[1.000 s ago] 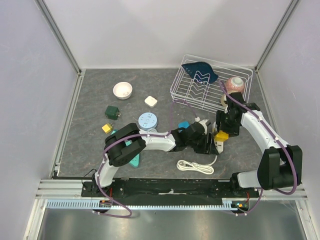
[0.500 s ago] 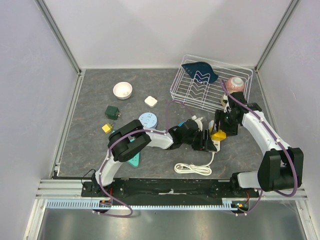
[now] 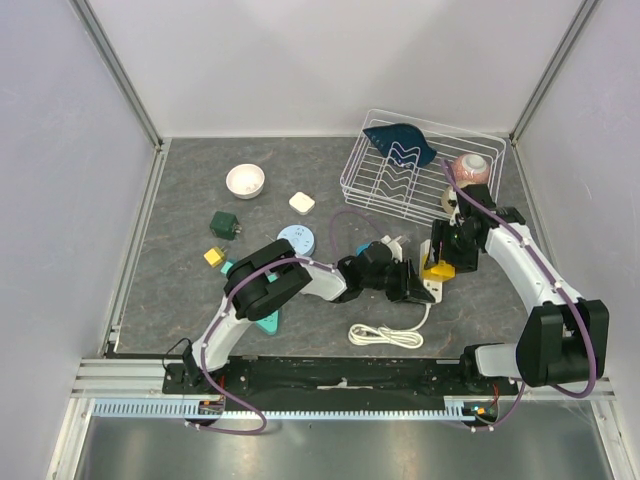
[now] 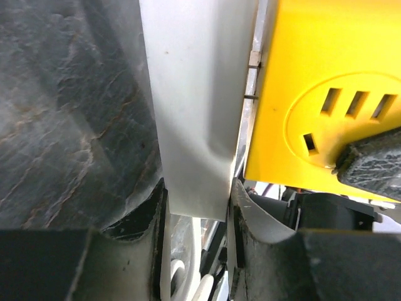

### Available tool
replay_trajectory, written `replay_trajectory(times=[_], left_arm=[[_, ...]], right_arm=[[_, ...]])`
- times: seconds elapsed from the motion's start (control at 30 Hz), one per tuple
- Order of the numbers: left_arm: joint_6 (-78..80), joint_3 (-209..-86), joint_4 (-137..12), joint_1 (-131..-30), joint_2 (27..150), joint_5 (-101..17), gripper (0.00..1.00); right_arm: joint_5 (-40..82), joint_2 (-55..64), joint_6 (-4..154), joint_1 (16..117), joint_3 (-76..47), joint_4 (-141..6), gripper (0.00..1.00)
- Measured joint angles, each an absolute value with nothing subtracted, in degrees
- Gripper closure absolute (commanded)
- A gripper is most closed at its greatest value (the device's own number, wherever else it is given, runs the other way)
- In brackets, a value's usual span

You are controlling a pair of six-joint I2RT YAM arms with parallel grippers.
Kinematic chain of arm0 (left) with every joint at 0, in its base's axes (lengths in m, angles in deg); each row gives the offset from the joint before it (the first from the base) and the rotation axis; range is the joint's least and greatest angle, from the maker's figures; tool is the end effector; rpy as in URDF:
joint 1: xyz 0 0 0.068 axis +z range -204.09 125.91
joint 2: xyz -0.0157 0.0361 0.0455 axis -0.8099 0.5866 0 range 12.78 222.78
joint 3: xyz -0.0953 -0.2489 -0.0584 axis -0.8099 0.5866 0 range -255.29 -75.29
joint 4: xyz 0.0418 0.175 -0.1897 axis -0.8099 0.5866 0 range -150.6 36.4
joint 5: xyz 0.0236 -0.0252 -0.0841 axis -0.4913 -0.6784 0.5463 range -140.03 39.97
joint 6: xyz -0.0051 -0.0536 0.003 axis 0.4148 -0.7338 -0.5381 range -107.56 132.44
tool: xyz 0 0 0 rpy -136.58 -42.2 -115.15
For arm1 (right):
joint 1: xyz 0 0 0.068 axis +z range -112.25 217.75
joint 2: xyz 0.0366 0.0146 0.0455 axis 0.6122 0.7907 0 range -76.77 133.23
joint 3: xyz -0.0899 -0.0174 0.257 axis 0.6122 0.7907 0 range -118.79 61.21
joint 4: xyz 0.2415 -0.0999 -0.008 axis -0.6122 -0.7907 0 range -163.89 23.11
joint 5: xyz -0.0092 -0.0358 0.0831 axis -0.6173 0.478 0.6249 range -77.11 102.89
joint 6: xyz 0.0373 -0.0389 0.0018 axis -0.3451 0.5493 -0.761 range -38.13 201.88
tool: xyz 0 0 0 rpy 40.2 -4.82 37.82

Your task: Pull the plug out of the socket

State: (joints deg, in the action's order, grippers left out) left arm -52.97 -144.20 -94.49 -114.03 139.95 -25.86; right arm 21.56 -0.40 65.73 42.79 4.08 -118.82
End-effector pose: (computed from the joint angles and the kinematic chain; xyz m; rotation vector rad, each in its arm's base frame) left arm 0.2159 -0.4023 0.1030 0.2209 2.4613 -1.6429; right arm 0.2427 0.0269 0.2425 0.2384 2.8218 0.2974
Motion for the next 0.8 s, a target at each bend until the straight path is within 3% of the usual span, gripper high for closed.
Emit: replay_trajectory(times=[0.23, 0.8], left_arm=[[-58.2, -143.6, -100.5, -114.3, 141.7, -24.6, 0.98], [-58.6, -144.5, -97.3, -114.9, 141.7, -24.6, 0.98]], right_arm=[[19.3, -1.7, 64.6, 43.1, 4.7, -119.1, 1.0], [17.1, -3.5, 63.2, 43.4, 6.7, -118.8, 1.0]])
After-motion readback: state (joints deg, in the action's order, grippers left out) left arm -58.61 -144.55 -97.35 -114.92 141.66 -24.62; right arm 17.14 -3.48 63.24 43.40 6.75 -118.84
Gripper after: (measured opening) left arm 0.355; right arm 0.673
